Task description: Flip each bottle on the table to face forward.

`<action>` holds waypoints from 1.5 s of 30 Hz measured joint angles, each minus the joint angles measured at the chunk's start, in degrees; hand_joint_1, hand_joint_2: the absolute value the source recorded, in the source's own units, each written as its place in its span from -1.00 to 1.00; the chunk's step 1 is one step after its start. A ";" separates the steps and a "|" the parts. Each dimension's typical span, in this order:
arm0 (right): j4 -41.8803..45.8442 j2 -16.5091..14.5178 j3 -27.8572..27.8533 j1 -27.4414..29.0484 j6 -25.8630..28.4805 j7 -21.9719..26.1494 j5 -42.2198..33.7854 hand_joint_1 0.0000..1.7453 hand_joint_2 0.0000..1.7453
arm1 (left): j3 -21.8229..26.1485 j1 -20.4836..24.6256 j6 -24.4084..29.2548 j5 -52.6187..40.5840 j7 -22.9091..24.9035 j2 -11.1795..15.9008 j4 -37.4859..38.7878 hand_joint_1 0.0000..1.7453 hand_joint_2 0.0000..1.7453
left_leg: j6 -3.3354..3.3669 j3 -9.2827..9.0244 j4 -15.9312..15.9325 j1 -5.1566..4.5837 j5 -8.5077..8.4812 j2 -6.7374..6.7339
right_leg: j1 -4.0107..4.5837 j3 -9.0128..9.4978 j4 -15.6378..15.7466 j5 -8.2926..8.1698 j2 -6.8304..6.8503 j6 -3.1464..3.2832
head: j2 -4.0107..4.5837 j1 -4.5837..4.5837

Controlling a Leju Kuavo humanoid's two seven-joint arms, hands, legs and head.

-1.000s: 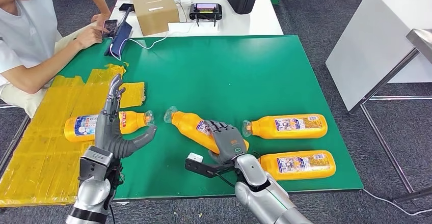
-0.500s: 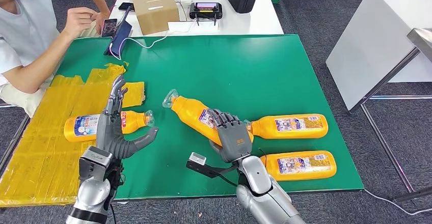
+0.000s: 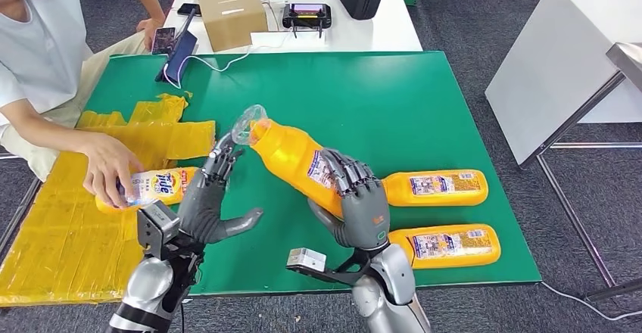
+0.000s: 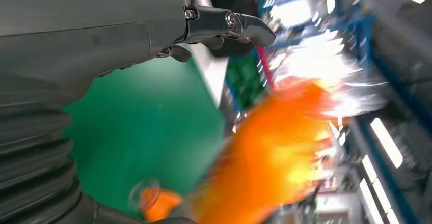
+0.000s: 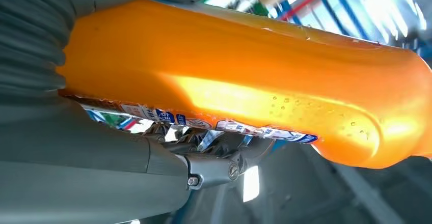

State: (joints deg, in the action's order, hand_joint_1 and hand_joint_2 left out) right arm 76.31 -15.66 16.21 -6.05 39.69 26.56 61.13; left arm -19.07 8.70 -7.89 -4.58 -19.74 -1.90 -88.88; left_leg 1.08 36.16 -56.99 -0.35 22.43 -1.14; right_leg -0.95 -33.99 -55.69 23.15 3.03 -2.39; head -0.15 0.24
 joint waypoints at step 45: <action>-16.89 1.49 22.49 -8.55 0.22 -11.37 -2.01 1.00 1.00 | -3.16 2.94 -6.96 15.32 0.71 1.33 5.71 1.00 1.00 | -0.01 0.03 0.00 0.01 -0.02 -0.08 | 0.02 -0.08 -0.01 -0.01 -0.04 0.01 | 0.00 -0.01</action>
State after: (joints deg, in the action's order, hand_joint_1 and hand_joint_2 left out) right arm 59.42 -14.16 38.70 -14.60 39.91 15.19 59.12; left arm -22.22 11.63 -14.85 10.74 -19.03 -0.57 -83.17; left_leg 1.07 36.19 -56.99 -0.33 22.42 -1.21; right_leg -0.93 -34.06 -55.70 23.14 2.99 -2.38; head -0.15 0.23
